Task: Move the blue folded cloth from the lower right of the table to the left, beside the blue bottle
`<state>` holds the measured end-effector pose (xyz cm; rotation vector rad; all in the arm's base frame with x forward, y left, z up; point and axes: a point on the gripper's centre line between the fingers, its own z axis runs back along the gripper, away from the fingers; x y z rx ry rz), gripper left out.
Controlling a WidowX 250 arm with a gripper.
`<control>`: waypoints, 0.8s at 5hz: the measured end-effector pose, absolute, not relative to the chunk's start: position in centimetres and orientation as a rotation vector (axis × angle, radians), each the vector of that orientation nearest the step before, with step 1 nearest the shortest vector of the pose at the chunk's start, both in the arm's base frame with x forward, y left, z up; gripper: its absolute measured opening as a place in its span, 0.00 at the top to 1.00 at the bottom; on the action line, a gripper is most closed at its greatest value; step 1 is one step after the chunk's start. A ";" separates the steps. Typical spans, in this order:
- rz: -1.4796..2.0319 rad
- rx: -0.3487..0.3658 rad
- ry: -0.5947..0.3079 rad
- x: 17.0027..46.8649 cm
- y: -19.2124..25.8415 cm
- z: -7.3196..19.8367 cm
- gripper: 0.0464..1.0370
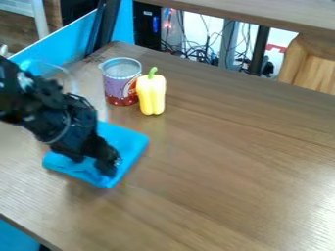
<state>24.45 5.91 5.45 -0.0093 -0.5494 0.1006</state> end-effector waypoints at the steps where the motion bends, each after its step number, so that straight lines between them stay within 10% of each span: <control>1: 0.119 -0.037 -0.535 23.9 7.1 5.5 0.04; 4: -0.066 -0.213 -0.492 24.0 4.3 13.7 0.04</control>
